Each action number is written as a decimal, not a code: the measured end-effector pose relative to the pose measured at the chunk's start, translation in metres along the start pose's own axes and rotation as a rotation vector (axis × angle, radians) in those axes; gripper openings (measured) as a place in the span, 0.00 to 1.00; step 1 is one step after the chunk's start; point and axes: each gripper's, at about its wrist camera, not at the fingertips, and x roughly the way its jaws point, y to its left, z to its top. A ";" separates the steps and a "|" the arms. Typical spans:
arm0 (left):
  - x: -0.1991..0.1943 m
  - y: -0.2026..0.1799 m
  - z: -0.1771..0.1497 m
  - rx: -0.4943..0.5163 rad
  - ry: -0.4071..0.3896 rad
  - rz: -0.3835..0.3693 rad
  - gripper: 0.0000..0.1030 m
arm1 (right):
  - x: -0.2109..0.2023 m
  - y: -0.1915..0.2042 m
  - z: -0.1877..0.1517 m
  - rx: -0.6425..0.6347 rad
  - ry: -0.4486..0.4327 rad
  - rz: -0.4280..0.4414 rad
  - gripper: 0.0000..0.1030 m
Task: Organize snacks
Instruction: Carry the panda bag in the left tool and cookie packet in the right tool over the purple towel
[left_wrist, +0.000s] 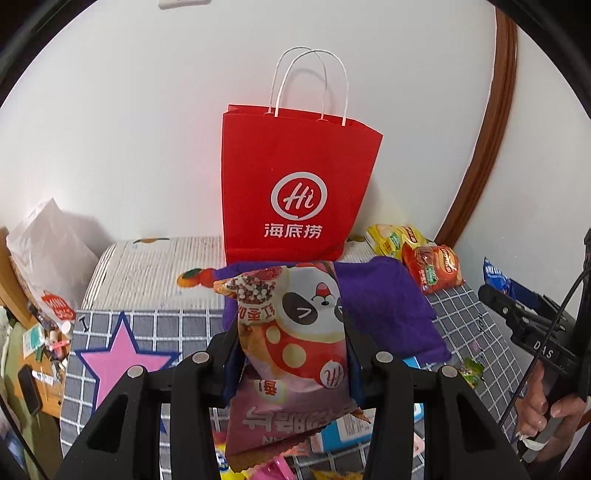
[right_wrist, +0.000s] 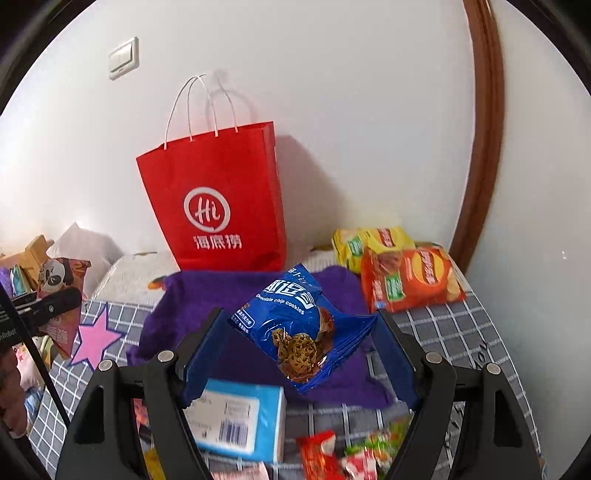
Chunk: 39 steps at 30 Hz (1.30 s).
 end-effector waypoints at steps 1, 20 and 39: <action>0.003 0.000 0.003 0.004 0.000 0.003 0.42 | 0.003 0.001 0.004 -0.002 -0.003 0.003 0.76; 0.062 0.007 0.031 0.014 0.042 0.039 0.42 | 0.102 0.011 0.044 -0.025 0.028 0.076 0.76; 0.174 0.000 0.024 -0.036 0.200 0.046 0.42 | 0.191 -0.014 0.015 -0.030 0.252 0.036 0.76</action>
